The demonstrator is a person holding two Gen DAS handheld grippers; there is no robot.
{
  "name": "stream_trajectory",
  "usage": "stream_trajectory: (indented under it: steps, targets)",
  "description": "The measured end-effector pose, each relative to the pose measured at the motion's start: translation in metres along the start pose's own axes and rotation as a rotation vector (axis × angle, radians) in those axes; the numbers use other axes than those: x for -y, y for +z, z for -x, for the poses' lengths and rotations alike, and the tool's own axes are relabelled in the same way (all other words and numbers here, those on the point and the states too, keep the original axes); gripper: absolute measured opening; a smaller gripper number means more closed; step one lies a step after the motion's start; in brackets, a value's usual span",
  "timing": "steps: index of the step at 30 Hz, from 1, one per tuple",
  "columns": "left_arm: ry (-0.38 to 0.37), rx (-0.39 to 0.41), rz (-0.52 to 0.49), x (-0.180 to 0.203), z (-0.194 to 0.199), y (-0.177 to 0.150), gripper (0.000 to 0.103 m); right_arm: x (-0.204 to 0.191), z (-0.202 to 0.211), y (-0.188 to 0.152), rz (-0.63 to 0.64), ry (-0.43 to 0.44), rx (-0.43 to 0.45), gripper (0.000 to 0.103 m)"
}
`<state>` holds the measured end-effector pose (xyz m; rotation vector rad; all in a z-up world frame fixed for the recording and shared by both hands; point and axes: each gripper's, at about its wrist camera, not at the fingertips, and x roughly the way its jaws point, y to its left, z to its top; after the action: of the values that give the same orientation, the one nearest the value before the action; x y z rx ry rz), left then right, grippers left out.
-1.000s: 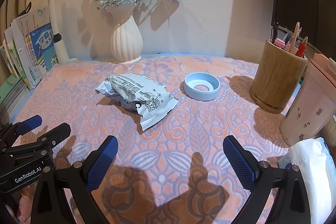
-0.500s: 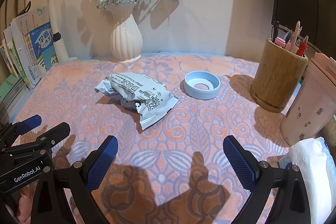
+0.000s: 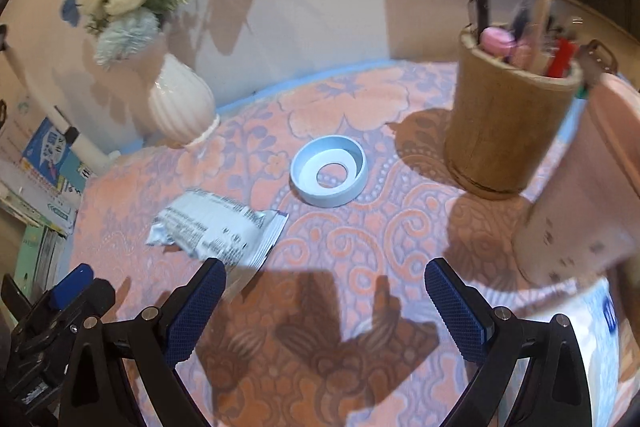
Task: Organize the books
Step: 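Grasp the white printed packet with the left tool while the right tool grasps the light-blue dish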
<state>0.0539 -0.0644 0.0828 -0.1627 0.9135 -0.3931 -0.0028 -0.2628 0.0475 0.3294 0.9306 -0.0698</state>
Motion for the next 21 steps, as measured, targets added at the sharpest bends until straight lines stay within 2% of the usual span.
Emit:
stream_trajectory:
  steps: [3,5,9,11,12,17,19,21]
  targets:
    - [0.009,-0.039,0.050,0.003,-0.030,0.004,0.082,0.002,-0.019,0.009,-0.009,-0.019,-0.011,0.087]
    - [0.014,-0.063,0.089,0.000,-0.047,0.003,0.081,0.006,-0.034,0.015,-0.030,-0.002,-0.026,0.082]
    - [0.022,-0.063,0.142,-0.010,-0.067,0.005,0.079,0.012,-0.058,0.025,-0.054,-0.006,-0.035,0.082]
    - [-0.005,-0.064,0.161,-0.015,-0.073,0.007,0.075,0.012,-0.067,0.029,-0.047,-0.017,-0.027,0.082]
    - [-0.014,-0.059,0.169,-0.017,-0.075,0.010,0.070,0.011,-0.070,0.030,-0.041,-0.023,-0.024,0.082]
    - [-0.021,-0.048,0.160,-0.026,-0.079,0.021,0.052,-0.001,-0.084,0.040,0.025,-0.089,0.011,0.081]
    - [-0.045,-0.050,0.159,-0.033,-0.078,0.025,0.045,-0.007,-0.089,0.042,0.049,-0.096,0.018,0.066]
    - [-0.060,-0.054,0.138,-0.037,-0.074,0.026,0.043,-0.015,-0.090,0.041,0.090,-0.137,0.036,0.064]
